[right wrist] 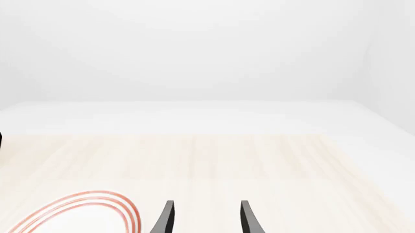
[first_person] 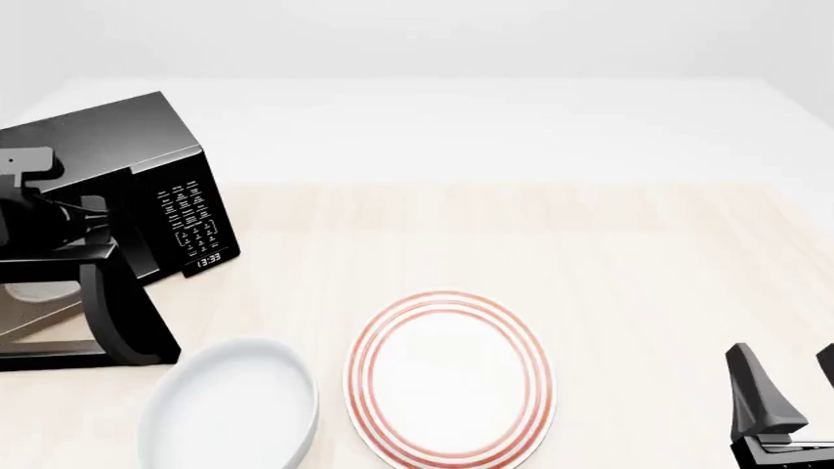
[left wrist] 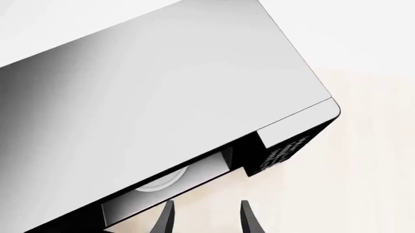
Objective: Open the microwave.
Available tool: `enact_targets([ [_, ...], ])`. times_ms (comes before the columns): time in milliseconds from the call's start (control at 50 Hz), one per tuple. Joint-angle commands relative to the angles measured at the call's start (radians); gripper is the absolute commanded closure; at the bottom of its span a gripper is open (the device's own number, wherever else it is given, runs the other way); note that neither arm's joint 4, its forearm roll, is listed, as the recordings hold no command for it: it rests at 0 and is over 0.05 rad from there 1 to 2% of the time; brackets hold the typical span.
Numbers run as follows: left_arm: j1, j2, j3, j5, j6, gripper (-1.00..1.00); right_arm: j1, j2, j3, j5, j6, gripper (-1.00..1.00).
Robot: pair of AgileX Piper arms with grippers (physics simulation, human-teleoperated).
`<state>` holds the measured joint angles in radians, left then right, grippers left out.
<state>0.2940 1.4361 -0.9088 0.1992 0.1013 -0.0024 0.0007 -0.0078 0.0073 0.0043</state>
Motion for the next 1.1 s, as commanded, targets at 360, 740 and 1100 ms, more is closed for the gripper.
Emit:
enact_targets([
  [360,0.01,0.012,0.023,-0.007,-0.004,-1.0,0.0,0.0,0.0,0.0,0.0,-1.0],
  [740,0.009,-0.053,0.083,-0.003,0.001,-1.0,0.0,0.0,0.0,0.0,0.0,-1.0],
  [1100,0.013,-0.127,0.154,-0.002,0.005,-1.0,0.0,0.0,0.0,0.0,0.0,-1.0],
])
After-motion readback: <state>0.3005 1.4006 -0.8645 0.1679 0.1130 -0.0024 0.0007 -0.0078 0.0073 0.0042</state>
